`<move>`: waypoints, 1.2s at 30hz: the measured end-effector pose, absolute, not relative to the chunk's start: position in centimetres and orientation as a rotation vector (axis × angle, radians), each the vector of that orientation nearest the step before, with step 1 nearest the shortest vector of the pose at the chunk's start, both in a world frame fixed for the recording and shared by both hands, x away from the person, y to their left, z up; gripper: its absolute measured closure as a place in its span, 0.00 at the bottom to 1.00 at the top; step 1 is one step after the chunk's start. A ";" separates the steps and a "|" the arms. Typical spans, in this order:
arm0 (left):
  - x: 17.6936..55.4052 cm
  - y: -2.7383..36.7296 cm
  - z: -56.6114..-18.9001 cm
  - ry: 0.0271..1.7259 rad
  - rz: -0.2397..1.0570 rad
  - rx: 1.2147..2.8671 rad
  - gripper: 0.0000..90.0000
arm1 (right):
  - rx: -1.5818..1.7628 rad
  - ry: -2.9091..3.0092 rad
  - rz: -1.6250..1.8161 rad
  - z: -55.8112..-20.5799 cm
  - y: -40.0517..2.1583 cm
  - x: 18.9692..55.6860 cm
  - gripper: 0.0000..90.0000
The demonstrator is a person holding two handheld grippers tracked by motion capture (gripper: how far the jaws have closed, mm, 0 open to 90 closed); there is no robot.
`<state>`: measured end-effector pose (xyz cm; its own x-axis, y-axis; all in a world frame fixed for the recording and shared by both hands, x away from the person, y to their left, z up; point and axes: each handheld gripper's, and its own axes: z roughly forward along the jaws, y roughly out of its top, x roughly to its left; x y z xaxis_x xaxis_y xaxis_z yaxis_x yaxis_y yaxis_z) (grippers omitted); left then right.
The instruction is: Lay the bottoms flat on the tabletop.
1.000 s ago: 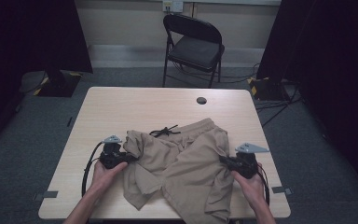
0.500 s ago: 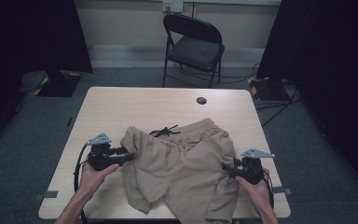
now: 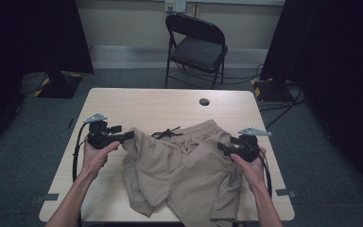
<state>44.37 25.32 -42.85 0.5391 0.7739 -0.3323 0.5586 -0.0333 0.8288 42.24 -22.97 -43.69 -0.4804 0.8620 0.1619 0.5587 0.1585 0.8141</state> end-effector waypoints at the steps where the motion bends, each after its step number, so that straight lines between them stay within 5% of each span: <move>1: 44.4 25.3 -42.8 1.126 0.252 1.709 0.31 | 1.370 2.107 1.232 -43.9 -22.7 42.7 0.37; 3: 44.5 24.2 -43.6 1.082 0.205 1.731 0.40 | 1.379 2.109 1.226 -44.2 -22.5 43.2 0.37; 4: 44.0 22.8 -44.2 1.016 0.172 1.782 0.68 | 1.393 2.124 1.215 -44.7 -22.2 43.9 0.39; 6: 43.6 22.4 -44.3 0.972 0.155 1.796 0.76 | 1.398 2.128 1.201 -45.0 -22.1 44.2 0.41; 7: 43.1 22.2 -44.3 0.942 0.121 1.798 0.81 | 1.408 2.131 1.191 -45.2 -22.0 44.3 0.51; 8: 42.4 22.0 -44.2 0.912 0.095 1.803 0.88 | 1.395 2.151 1.197 -45.5 -22.0 44.1 0.71; 9: 41.7 21.8 -44.2 0.874 0.073 1.834 0.88 | 1.395 2.151 1.197 -45.5 -22.0 44.1 0.71; 10: 40.2 21.5 -44.3 0.821 0.045 1.899 0.90 | 1.369 2.172 1.198 -45.5 -22.1 43.7 0.93; 12: 38.8 21.7 -45.0 0.817 -0.005 1.924 0.91 | 1.346 2.173 1.216 -45.4 -22.3 43.0 1.00; 26: 32.8 23.9 -48.9 0.892 -0.080 2.022 0.87 | 1.380 2.258 1.118 -48.8 -24.7 35.9 1.00; 31: 32.9 24.0 -47.1 0.861 -0.054 1.966 0.66 | 1.366 2.182 1.187 -47.0 -25.0 35.8 0.70; 36: 34.4 24.2 -44.0 0.836 -0.005 1.880 0.64 | 1.339 2.132 1.258 -45.2 -24.8 37.7 0.70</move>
